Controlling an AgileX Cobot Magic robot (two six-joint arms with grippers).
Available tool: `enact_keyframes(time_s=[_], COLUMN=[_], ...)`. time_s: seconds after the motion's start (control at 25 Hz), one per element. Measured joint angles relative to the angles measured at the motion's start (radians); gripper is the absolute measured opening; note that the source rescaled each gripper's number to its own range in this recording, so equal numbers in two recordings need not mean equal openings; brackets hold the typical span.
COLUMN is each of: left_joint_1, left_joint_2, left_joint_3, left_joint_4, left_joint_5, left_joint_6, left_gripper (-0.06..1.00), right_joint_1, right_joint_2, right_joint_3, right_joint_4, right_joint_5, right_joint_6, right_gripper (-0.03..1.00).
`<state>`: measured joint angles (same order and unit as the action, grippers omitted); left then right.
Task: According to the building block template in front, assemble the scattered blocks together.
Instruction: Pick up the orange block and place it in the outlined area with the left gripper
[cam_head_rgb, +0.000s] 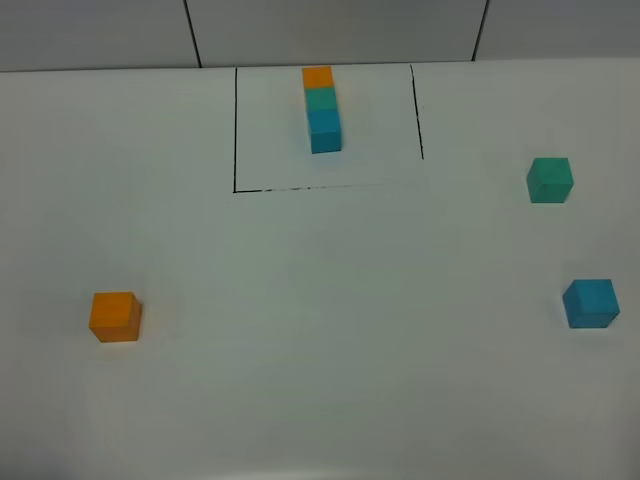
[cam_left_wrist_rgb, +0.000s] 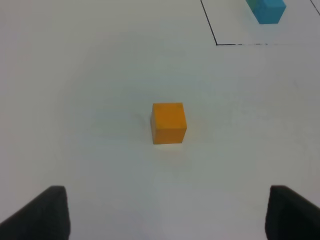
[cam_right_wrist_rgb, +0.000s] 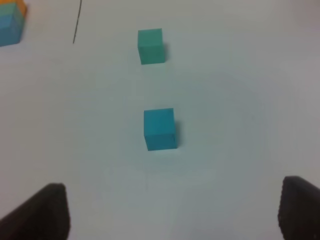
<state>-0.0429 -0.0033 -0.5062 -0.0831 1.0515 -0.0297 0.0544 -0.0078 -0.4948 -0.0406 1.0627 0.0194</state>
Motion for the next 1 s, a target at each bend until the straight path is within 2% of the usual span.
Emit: enact_keyframes(time_s=[1.0], left_joint_1=[0.0], left_joint_2=[0.0], left_joint_3=[0.0], left_joint_4=[0.0], left_joint_5=[0.0], left_joint_6=[0.0], left_gripper=[0.73], right_joint_1=[0.0], right_joint_2=[0.0], right_joint_3=[0.0], right_joint_4=[0.0], right_joint_5=[0.0], right_joint_6=[0.0], right_gripper=[0.71])
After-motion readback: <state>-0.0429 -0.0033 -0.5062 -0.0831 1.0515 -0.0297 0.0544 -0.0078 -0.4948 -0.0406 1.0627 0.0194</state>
